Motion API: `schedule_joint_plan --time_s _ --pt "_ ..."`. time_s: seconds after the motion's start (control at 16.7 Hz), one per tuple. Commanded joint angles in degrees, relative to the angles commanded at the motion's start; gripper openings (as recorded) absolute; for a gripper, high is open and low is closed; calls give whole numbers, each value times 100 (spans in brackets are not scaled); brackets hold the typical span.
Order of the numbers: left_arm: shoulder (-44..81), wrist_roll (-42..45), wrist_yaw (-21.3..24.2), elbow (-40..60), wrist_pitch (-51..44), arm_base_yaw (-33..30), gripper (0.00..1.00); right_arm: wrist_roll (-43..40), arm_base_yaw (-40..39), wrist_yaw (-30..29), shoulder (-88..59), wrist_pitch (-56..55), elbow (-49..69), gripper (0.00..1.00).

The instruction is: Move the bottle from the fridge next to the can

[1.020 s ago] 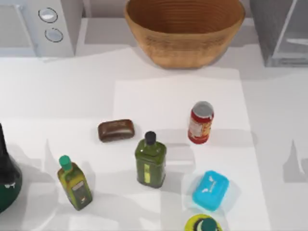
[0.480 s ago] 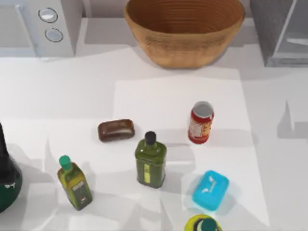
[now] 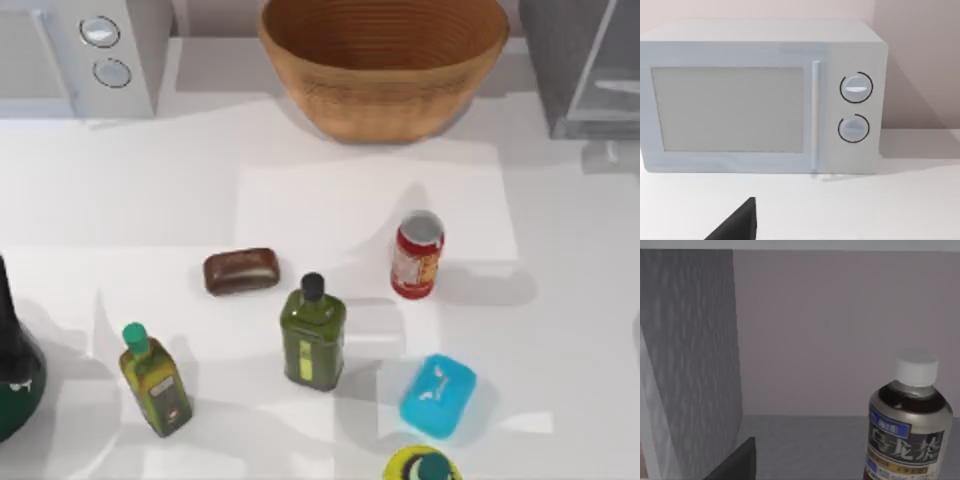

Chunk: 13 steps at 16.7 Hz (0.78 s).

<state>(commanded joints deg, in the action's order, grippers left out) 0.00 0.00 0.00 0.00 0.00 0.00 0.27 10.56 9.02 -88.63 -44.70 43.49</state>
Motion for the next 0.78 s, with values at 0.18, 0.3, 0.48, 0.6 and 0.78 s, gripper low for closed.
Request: schedule_joint_plan --time_s 0.18,0.3,0.48,0.6,0.78 --pt "0 0 0 0 0 0 100 14 182 158 -1631 -765 744 100" --pt "0 0 0 0 0 0 100 21 276 242 -2419 -1179 1147 100" --pt "0 0 0 0 0 0 100 27 367 324 -3144 -1595 1552 100" --pt "0 0 0 0 0 0 100 29 389 345 -3320 -1703 1657 100" --pt "0 0 0 0 0 0 100 29 389 345 -3320 -1703 1657 100"
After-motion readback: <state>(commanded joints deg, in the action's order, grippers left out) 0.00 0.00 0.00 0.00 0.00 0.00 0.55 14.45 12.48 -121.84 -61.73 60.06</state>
